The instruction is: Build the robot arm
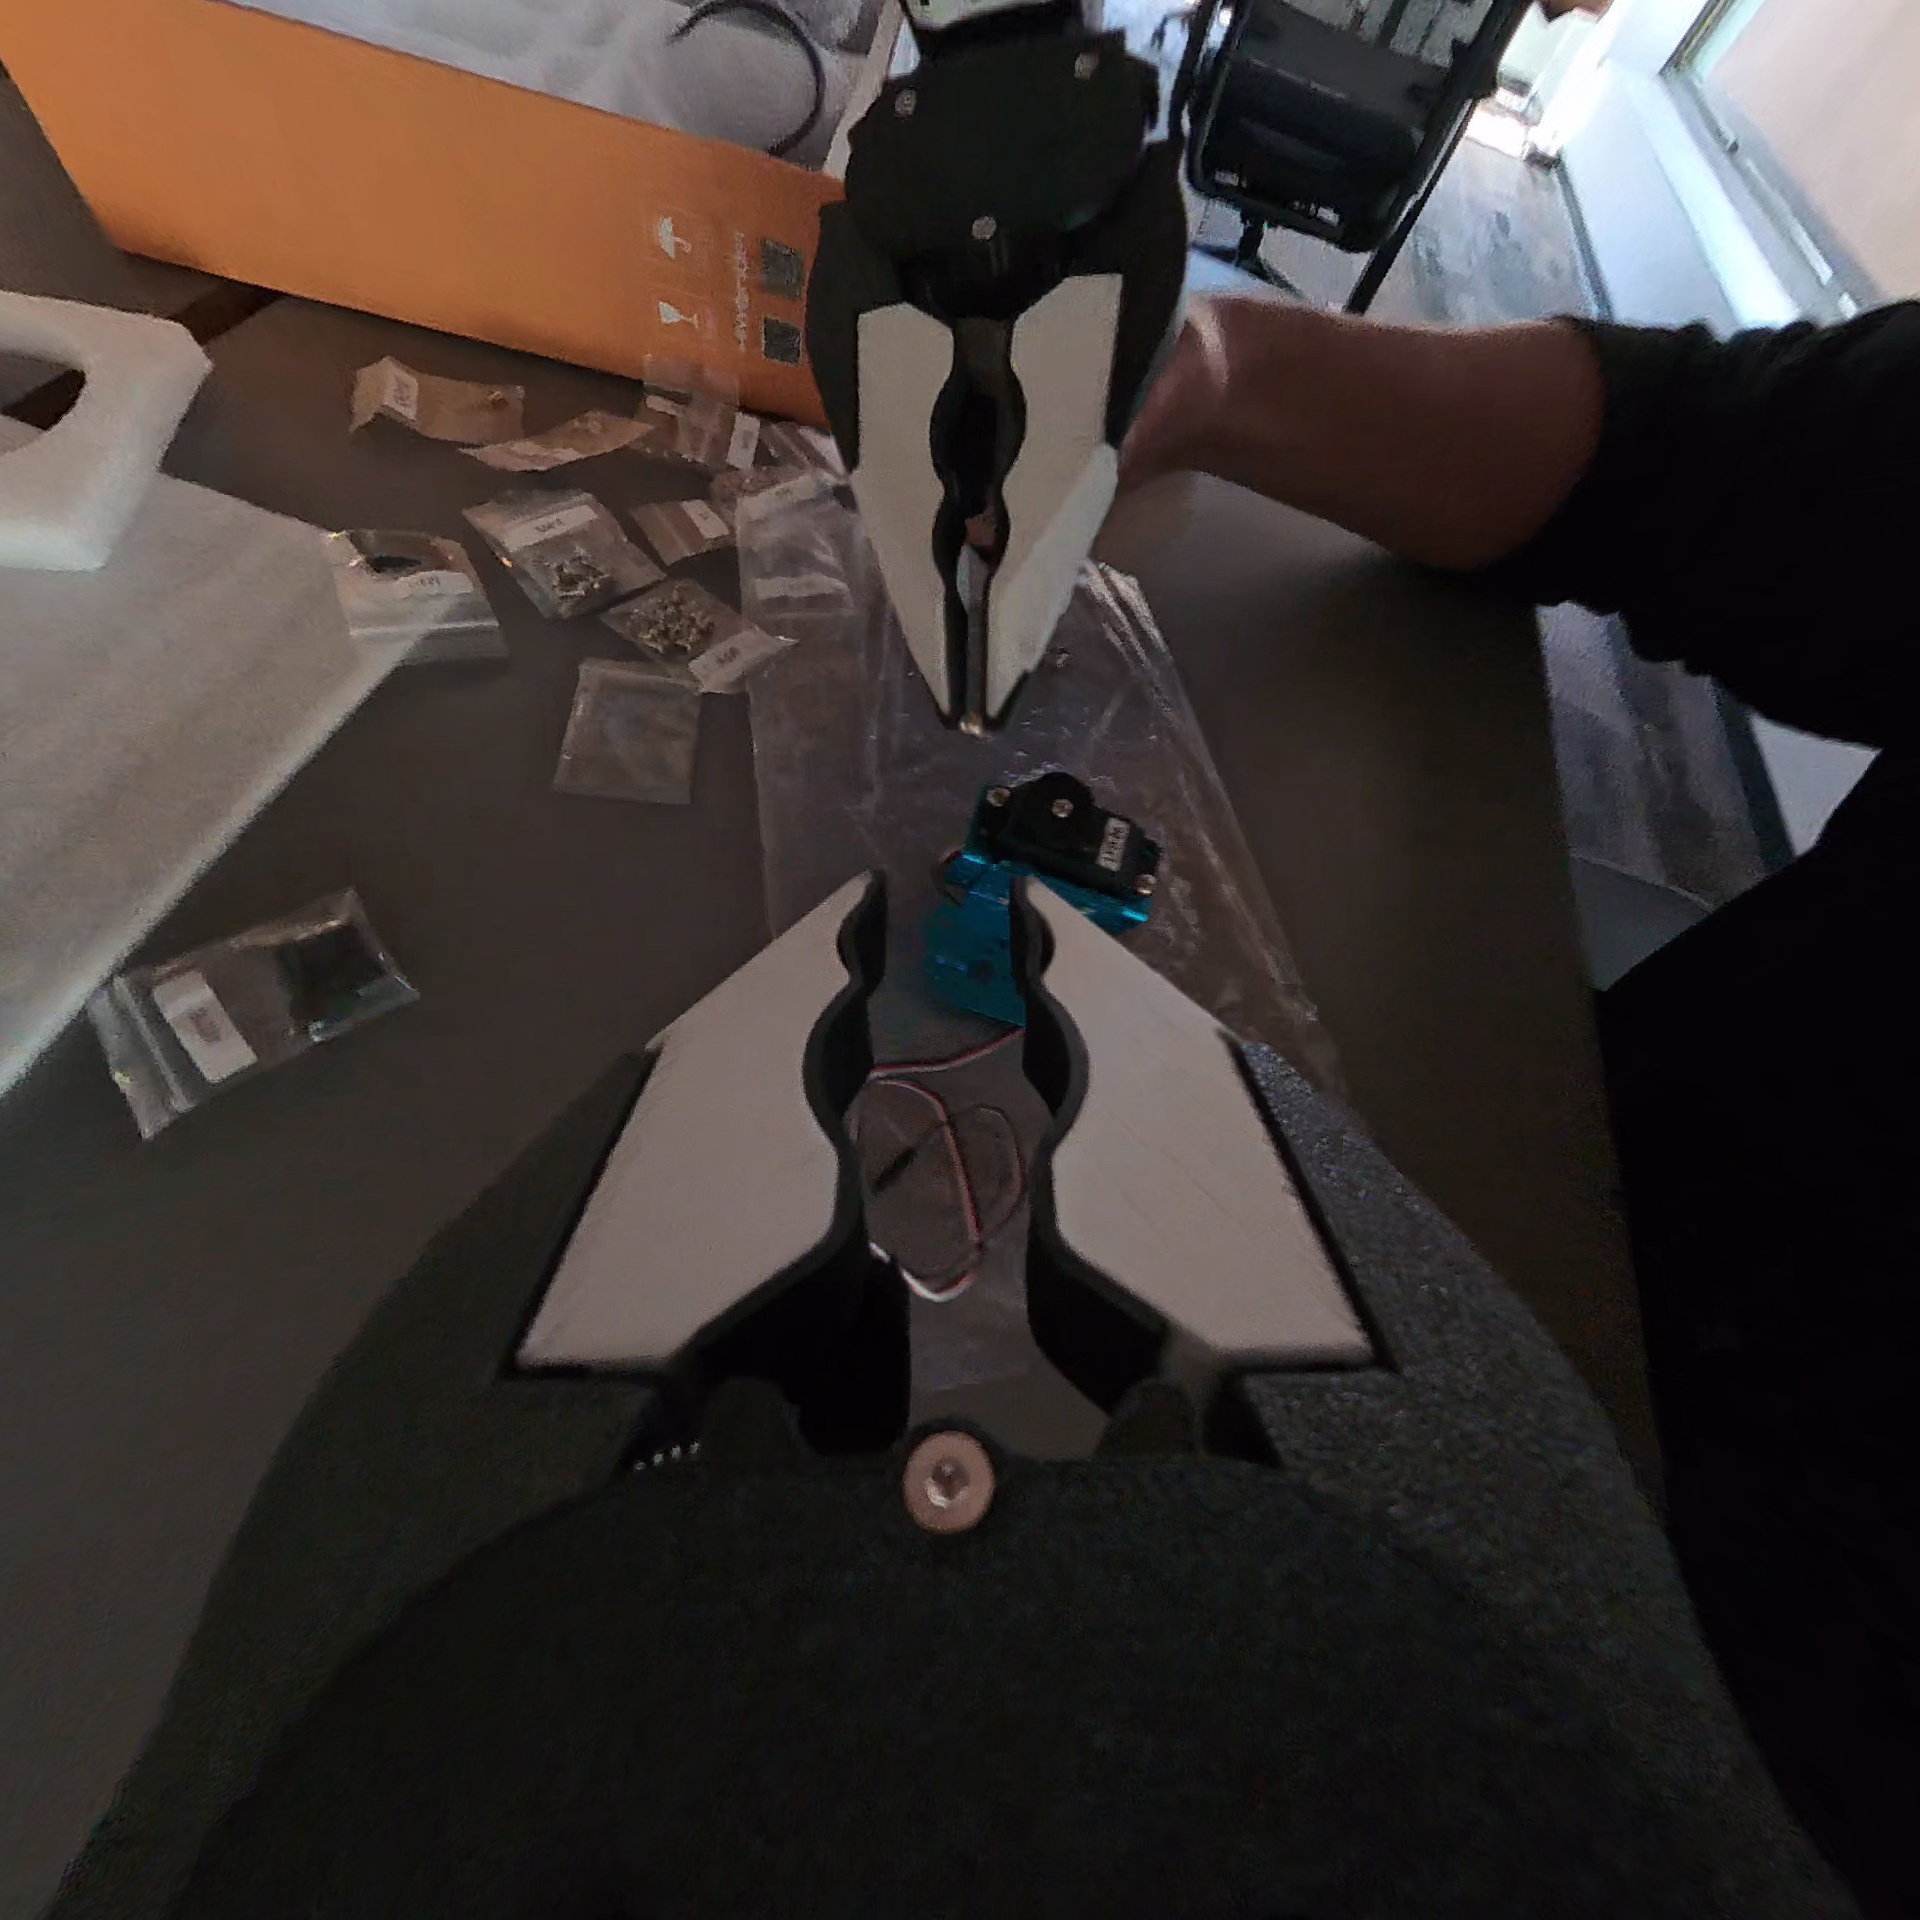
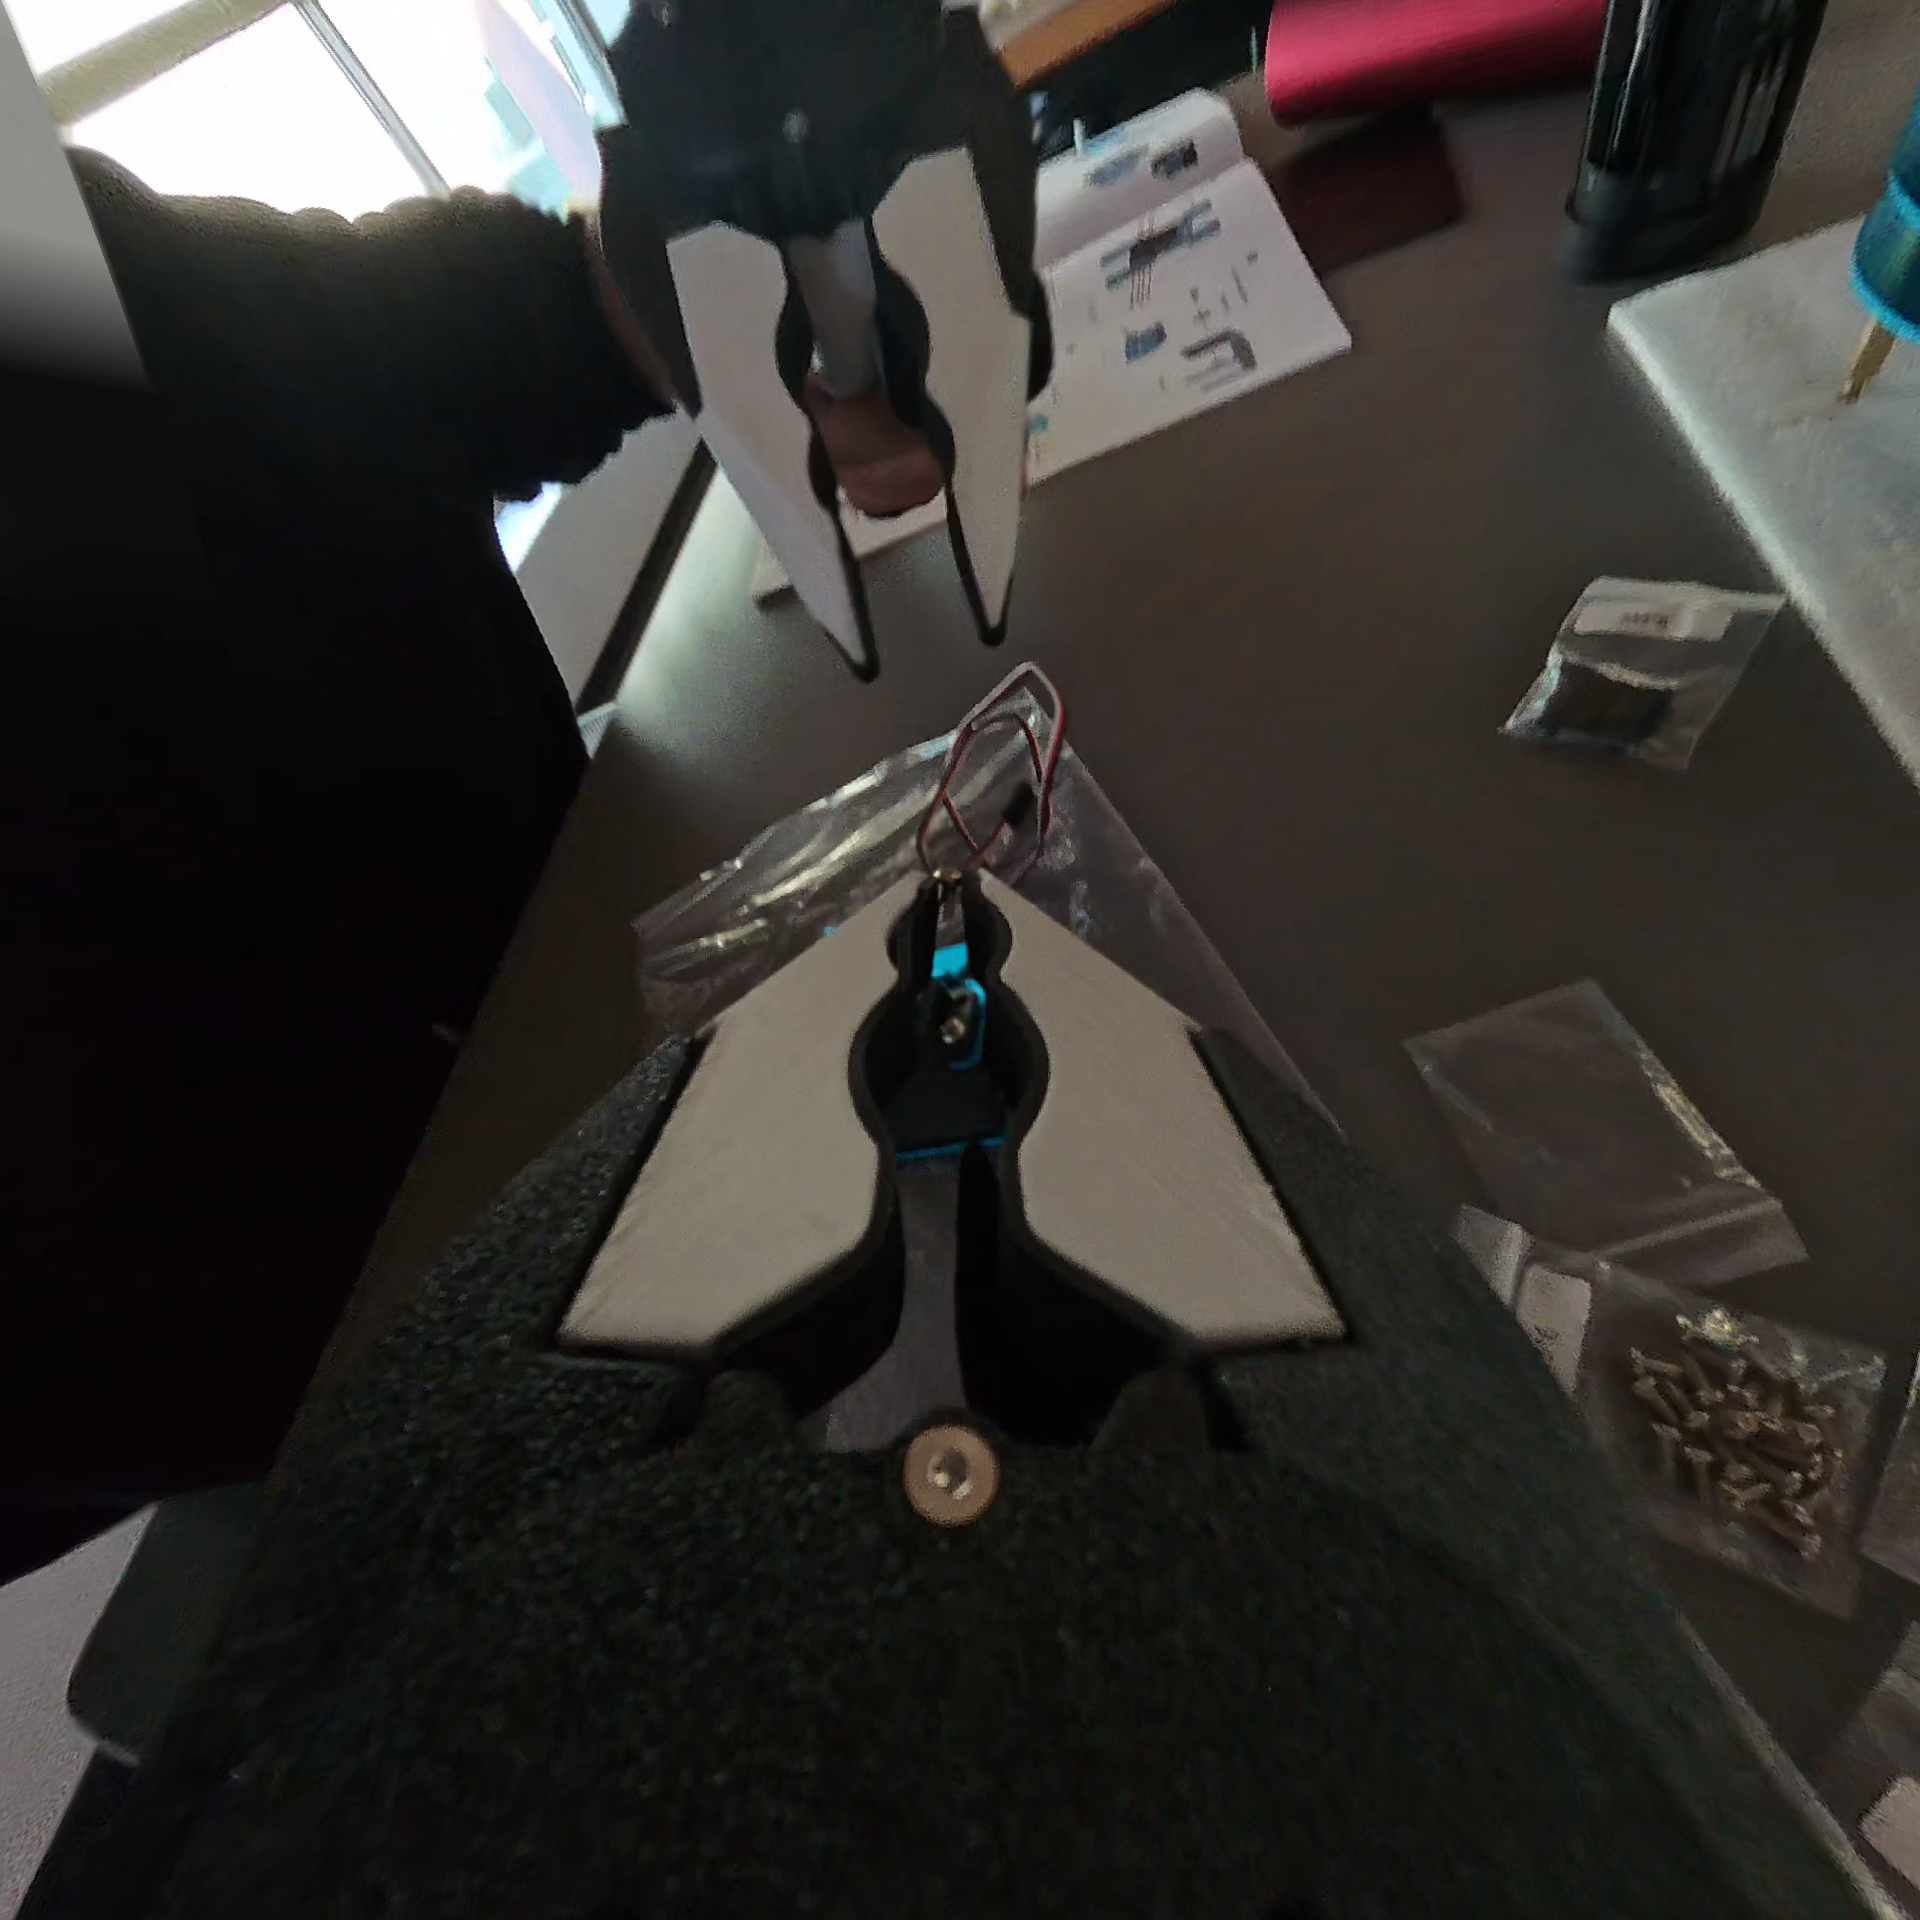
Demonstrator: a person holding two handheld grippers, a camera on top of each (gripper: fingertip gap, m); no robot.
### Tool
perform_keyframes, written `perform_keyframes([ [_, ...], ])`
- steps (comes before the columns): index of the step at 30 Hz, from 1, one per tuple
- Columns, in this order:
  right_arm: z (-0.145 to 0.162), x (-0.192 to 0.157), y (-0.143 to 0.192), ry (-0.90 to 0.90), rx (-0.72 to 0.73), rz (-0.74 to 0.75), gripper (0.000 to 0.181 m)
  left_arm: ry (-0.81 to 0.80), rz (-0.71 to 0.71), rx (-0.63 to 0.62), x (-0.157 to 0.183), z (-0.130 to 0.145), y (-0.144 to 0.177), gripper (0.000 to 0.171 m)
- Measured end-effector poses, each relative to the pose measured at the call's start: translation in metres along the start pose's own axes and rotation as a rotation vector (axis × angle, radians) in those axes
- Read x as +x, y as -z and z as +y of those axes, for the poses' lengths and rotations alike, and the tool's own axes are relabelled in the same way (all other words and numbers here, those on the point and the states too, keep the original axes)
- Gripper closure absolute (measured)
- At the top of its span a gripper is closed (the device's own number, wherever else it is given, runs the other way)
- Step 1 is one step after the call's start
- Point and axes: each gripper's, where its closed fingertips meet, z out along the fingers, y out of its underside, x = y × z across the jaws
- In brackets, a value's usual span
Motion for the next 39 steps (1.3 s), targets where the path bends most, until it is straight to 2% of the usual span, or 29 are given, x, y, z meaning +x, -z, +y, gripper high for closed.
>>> perform_keyframes([
  [6, 0.019, 0.009, -0.005, 0.063, -0.162, -0.051, 0.178, 0.067, 0.128, -0.072, -0.011, 0.009, -0.036, 0.161],
  [9, 0.017, 0.002, -0.007, 0.018, -0.169, -0.179, 0.179, 0.117, 0.209, -0.066, -0.008, 0.008, -0.046, 0.170],
  [13, 0.021, -0.003, -0.011, -0.028, -0.211, -0.304, 0.179, 0.143, 0.287, -0.057, -0.002, 0.004, -0.052, 0.171],
  [15, 0.023, -0.001, -0.014, -0.045, -0.232, -0.321, 0.179, 0.119, 0.302, -0.051, 0.001, 0.004, -0.052, 0.169],
  [22, 0.027, 0.000, -0.014, -0.056, -0.245, -0.346, 0.179, -0.081, 0.247, -0.059, 0.012, 0.012, -0.049, 0.161],
  [26, 0.029, -0.002, -0.016, -0.040, -0.245, -0.356, 0.180, -0.048, 0.250, -0.105, 0.017, 0.022, -0.056, 0.162],
  [29, 0.030, -0.003, -0.018, -0.025, -0.246, -0.345, 0.181, -0.051, 0.247, -0.105, 0.019, 0.023, -0.058, 0.171],
  [39, 0.036, 0.000, -0.018, 0.005, -0.286, -0.305, 0.181, -0.084, 0.211, -0.104, 0.020, 0.022, -0.063, 0.171],
])
